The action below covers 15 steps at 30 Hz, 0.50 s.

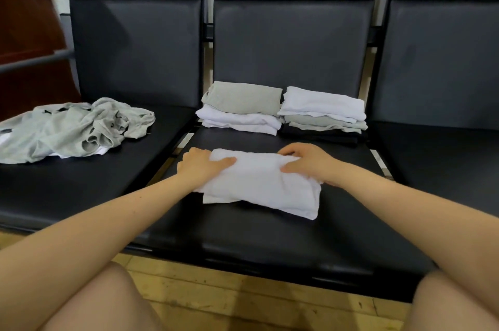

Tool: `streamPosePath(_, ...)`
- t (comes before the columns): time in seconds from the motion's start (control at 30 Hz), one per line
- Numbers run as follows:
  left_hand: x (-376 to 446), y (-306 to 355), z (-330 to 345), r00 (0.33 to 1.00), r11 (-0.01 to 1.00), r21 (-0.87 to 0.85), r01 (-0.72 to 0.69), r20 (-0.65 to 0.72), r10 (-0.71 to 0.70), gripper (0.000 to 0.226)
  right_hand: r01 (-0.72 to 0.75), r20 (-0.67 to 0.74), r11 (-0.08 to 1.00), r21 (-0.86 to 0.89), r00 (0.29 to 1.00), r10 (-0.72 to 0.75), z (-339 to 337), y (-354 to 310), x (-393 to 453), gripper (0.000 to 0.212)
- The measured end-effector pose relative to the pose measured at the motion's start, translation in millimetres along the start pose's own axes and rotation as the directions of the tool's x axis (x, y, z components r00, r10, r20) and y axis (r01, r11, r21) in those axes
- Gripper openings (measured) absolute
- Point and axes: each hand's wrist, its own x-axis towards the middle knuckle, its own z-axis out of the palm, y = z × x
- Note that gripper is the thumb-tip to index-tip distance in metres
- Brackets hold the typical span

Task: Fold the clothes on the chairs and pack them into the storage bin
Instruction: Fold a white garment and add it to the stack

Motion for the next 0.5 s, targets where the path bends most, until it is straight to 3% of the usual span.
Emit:
streamPosePath(0.1,-5,6,7,0.998,0.996,0.077,-0.049,-0.029,0.052,0.066,-0.100,-0.253,0.987,-0.129,0.965,0.065,-5,11,2,0.048)
streamPosePath(0.2,-10,6,9,0.995,0.998,-0.007,-0.070,-0.077,0.070,0.057,-0.259,-0.394,0.954,-0.153,0.901,0.182,-14,12,-2,0.035)
streamPosePath(0.33,-15,5,6,0.983,0.945,-0.302,-0.125,-0.165,0.077,0.046,-0.356,-0.324,0.908,-0.221,0.905,0.276,-11,16,-8,0.051)
streamPosePath(0.5,-17,2,2,0.974,0.870,-0.461,-0.177,-0.208,0.088,0.045,-0.339,-0.217,0.939,-0.054,0.922,0.321,-1,19,-17,0.043)
